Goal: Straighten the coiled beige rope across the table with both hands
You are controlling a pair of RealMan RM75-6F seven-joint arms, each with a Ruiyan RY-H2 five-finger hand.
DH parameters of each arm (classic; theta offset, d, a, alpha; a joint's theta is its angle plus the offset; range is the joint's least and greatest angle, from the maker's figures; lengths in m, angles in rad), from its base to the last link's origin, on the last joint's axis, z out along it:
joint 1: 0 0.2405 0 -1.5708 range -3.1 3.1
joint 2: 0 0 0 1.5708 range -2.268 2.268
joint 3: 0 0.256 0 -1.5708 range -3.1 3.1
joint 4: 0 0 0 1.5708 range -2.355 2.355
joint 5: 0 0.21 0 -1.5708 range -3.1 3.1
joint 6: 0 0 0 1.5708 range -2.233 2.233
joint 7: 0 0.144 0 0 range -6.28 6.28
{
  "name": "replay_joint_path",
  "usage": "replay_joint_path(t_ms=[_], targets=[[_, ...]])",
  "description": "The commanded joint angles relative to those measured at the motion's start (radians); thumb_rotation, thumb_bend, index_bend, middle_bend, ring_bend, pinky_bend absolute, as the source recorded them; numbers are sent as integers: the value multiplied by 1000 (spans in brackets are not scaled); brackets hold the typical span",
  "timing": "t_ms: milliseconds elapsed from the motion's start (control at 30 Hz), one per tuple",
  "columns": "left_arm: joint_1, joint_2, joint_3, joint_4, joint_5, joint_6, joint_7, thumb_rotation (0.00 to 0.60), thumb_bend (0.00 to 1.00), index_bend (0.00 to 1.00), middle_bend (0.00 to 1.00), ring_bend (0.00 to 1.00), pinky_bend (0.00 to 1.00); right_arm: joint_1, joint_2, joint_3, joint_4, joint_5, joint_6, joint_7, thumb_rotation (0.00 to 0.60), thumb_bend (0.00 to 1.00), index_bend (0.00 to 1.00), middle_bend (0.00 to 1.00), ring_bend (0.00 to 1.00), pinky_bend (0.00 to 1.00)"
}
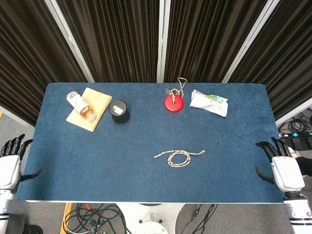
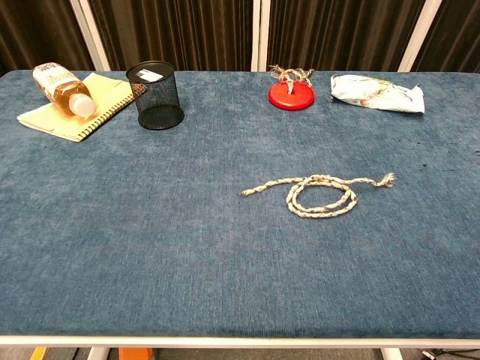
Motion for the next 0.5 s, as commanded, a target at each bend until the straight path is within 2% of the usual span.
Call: replay_joint_path(t_ms=[33, 333, 433, 500], targets=[[1, -14, -7, 12, 9, 21, 9, 600, 58, 160, 0, 0, 0, -1, -4, 2, 6, -4, 7, 4, 600, 224, 198, 185, 39, 20], [11, -61, -14, 52, 43, 86, 50, 600, 58, 160, 0, 0, 0, 6, -12, 1, 16, -31, 8, 38, 600, 221, 197, 185, 39, 20], [10, -66, -14, 58, 40, 81, 45, 600, 57, 160, 0, 0, 0, 43, -30, 10, 18, -36, -38, 35, 600, 220, 216, 187, 39, 33], [8, -69, -14, 59, 39, 75, 41, 600, 58, 160, 0, 0, 0, 88, -45, 15, 21, -23, -114, 19, 600, 221, 248, 194, 39, 52]])
